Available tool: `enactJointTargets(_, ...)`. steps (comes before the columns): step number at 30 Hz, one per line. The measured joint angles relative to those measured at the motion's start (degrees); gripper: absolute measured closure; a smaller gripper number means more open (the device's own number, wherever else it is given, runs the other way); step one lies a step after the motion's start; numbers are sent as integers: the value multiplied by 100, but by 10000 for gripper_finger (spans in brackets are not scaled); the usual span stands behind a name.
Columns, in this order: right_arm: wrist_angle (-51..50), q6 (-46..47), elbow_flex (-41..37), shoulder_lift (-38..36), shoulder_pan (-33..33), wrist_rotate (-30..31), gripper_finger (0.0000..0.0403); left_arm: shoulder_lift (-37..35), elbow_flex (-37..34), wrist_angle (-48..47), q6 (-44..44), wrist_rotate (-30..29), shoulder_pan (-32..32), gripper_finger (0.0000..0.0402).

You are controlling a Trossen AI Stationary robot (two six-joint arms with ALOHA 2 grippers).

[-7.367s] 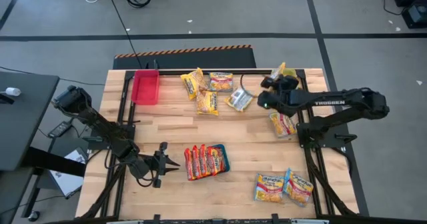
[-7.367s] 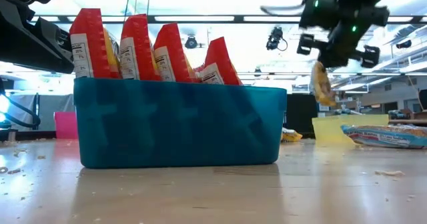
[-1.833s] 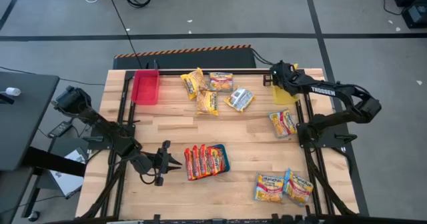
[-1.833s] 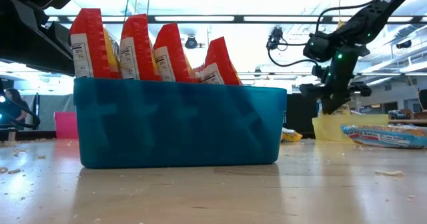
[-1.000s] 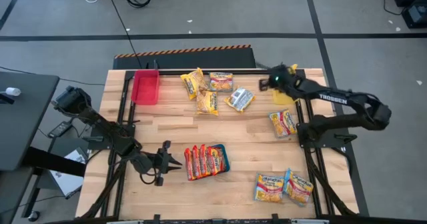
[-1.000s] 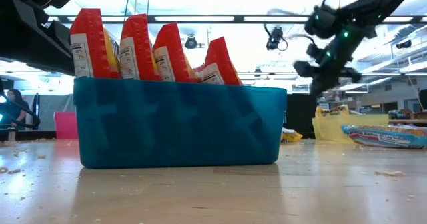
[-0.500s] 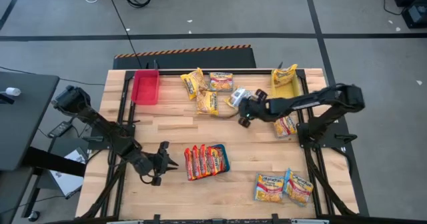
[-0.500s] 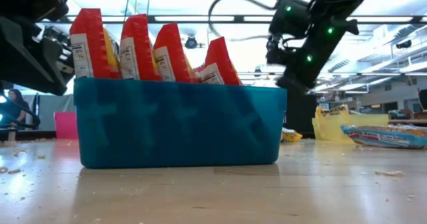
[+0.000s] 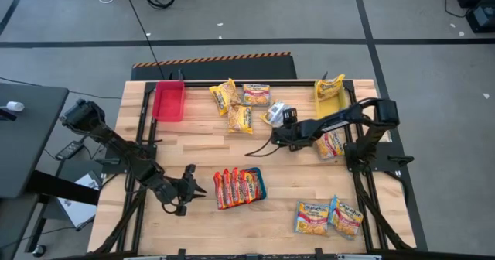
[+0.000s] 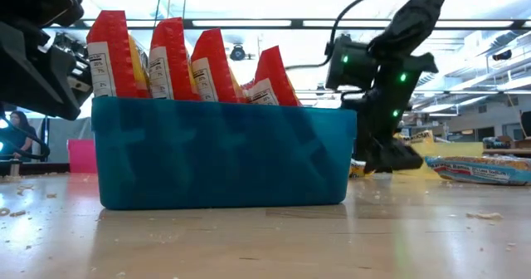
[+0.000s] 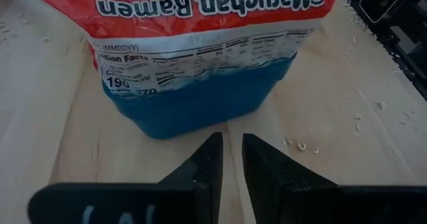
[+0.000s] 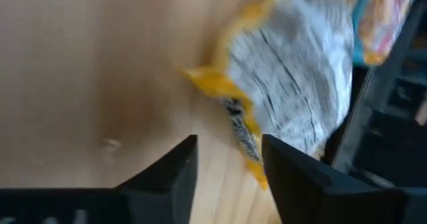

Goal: Sort Maruchan noodles
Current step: Put the yellow noodle pack into the yellow bin

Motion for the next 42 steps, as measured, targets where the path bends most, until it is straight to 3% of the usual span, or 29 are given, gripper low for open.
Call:
enactJointTargets(4,401,21,-2,293,-251,442,204,0,0,-1,4,-2,0,340)
enactJointTargets(8,841,-5,5,517,-486,454,215,0,0,-3,2,-17,0,340)
enactJointTargets(12,1060,40,9,522,-582,490,269,0,0,-4,0,-17,0,340)
enactJointTargets(16,1082,290,12,98,-577,312,371,0,0,-1,4,-17,0,340)
enactJointTargets(19,905,533,84,-384,-634,177,391,0,0,-1,2,-17,0,340)
enactJointTargets(22,381,938,314,-927,-754,-183,397,0,0,1,0,-17,0,340)
enactJointTargets(28,-1357,2574,1166,-1784,-1228,-1727,398,0,-2,10,2,-17,7,340)
enactJointTargets(30,-1972,2925,1484,-1949,-1355,-1920,398,0,-2,10,2,-42,7,340)
enactJointTargets(36,-3877,3046,2200,-2227,-1440,-953,399,0,-2,10,-2,-111,7,340)
enactJointTargets(42,-5292,3088,2117,-2401,-1676,21,400,0,-2,5,-4,-109,7,340)
